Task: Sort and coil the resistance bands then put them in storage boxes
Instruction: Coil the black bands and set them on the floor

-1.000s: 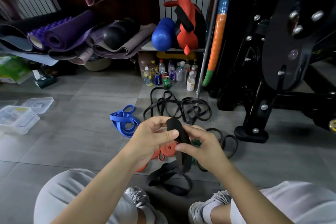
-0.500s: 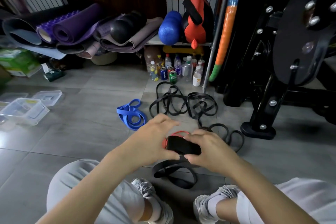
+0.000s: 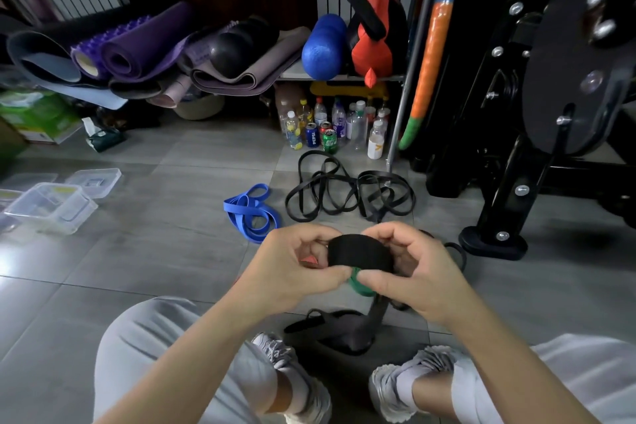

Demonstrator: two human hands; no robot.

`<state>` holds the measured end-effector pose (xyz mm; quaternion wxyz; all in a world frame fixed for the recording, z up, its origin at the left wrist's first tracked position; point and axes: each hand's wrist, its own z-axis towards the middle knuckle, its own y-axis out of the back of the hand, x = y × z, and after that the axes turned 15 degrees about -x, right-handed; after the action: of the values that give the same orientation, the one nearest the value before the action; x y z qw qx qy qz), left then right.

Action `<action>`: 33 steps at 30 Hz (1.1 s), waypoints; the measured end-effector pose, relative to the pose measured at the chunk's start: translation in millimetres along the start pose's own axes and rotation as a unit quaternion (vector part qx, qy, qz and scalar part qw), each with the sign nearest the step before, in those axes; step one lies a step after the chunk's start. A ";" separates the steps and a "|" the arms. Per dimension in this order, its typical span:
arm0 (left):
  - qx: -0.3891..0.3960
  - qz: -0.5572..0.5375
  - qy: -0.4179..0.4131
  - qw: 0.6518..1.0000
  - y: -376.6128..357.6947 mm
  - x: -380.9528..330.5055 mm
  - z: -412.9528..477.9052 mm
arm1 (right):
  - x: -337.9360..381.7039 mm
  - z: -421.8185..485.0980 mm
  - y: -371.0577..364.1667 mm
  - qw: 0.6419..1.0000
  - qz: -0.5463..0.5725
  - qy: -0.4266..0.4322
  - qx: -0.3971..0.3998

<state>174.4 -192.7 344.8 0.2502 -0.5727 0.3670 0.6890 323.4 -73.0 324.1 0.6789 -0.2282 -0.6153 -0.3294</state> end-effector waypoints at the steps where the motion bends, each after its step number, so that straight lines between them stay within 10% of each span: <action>1: -0.007 -0.059 0.014 0.998 -0.1 0.0 -1.7 | -1.3 -1.8 -3.7 1.000 0.020 0.009 -0.010; 12: -0.030 -0.446 0.230 0.864 -14.0 42.6 -26.7 | -18.4 -10.8 -38.7 0.996 -0.050 0.039 -0.069; 16: -0.032 0.021 0.059 0.998 0.8 52.5 -28.6 | -26.8 -9.9 -29.4 0.958 -0.279 0.061 0.009; 19: 0.038 0.434 -0.146 0.888 10.2 51.0 -25.1 | -31.4 -8.7 -31.2 0.903 -0.405 0.078 0.124; 22: 0.082 0.555 -0.169 0.810 2.6 45.6 -22.5 | -27.4 -7.6 -37.0 0.877 -0.445 0.102 0.153; 27: 0.072 0.427 -0.159 0.887 3.6 45.5 -16.0 | -19.0 -6.8 -32.4 0.886 -0.418 0.141 0.146; 33: 0.020 0.074 0.009 0.997 9.6 39.5 -27.1 | -21.4 -15.6 -16.0 0.978 -0.200 0.033 0.044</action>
<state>174.8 -223.0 306.4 0.2071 -0.5450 0.4240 0.6931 321.9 -91.4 299.3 0.6286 -0.0595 -0.6395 -0.4386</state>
